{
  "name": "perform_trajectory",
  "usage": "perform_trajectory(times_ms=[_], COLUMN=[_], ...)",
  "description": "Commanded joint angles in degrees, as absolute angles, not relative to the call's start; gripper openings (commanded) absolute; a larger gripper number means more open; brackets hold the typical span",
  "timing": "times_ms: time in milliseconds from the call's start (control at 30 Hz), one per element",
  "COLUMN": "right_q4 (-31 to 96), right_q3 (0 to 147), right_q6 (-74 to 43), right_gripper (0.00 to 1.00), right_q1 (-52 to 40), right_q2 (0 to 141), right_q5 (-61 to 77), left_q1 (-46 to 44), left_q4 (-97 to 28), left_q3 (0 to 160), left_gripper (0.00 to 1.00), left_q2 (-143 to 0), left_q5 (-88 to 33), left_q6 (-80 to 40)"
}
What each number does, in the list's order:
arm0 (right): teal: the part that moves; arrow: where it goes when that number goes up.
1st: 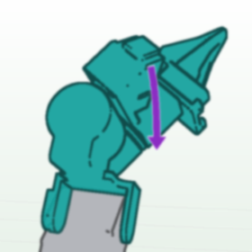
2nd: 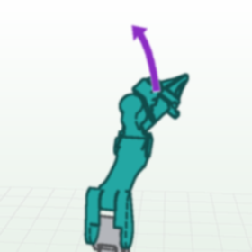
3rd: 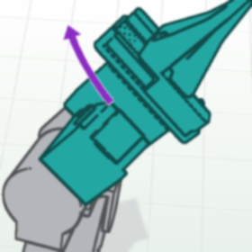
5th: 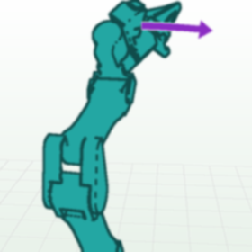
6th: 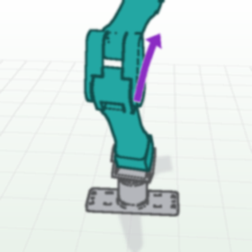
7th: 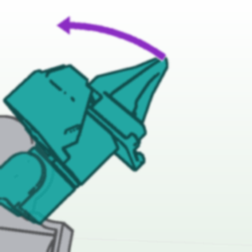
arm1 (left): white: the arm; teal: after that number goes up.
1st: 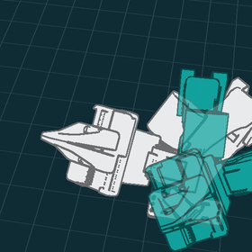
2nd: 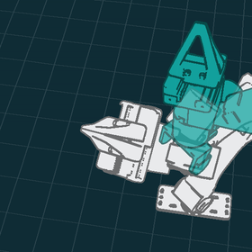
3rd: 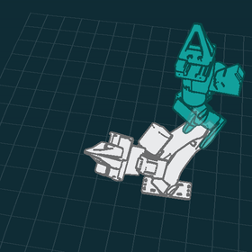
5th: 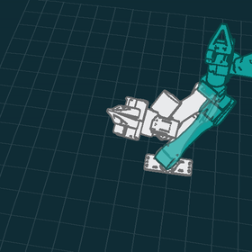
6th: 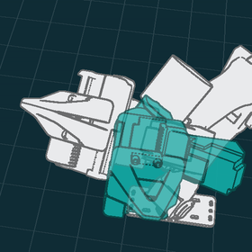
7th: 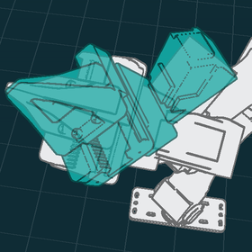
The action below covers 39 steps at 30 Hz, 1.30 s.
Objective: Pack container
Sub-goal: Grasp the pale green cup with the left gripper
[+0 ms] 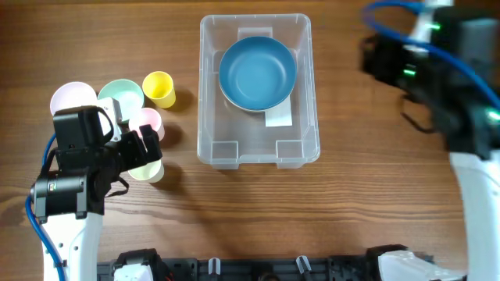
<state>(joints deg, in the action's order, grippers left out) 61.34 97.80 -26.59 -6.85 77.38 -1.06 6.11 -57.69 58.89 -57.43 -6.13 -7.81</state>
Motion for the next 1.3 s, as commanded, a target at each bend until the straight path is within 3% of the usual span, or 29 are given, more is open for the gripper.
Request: perform_trajectory(times_ms=[0, 233, 467, 633, 667, 833, 900, 1033, 1267], right_q4=[66.26, 66.89, 66.83, 66.83, 66.78, 66.65, 66.65, 66.65, 66.72], right_q3=[96.05, 92.38, 92.38, 92.38, 92.38, 92.38, 92.38, 92.38, 92.38], right_q6=[-26.33, -23.90, -23.90, -23.92, -23.94, -23.94, -23.92, -23.92, -23.88], right_gripper=[0.78, 0.78, 0.78, 0.78, 0.78, 0.78, 0.78, 0.78, 0.78], right_q1=[1.26, 2.55, 2.55, 2.55, 2.55, 2.55, 2.55, 2.55, 2.55], right_q2=[79.96, 86.85, 88.90, 88.90, 88.90, 88.90, 88.90, 88.90, 88.90], right_q5=[4.73, 6.52, 6.52, 6.50, 6.50, 6.50, 6.48, 6.46, 6.02], left_q1=[6.39, 6.39, 6.22, 6.22, 6.22, 6.22, 6.22, 6.22, 4.51], left_q4=[-58.65, -60.03, -60.03, -60.03, -60.07, -60.80, -61.06, -61.56, -64.38], left_q3=[59.88, 59.86, 59.86, 59.86, 59.86, 59.86, 59.86, 59.86, 60.03], left_gripper=[0.96, 0.97, 0.87, 0.84, 0.80, 0.35, 0.31, 0.06, 0.04], left_q2=[-58.48, -72.95, -90.96, -94.52, -94.41, -94.41, -94.41, -94.39, -90.65], left_q5=[-2.85, -2.37, -4.69, -4.93, -4.93, -5.58, -5.58, -5.58, -5.54], left_q6=[-12.78, -17.21, -17.21, -17.21, -17.19, -17.19, -17.19, -17.21, -18.55])
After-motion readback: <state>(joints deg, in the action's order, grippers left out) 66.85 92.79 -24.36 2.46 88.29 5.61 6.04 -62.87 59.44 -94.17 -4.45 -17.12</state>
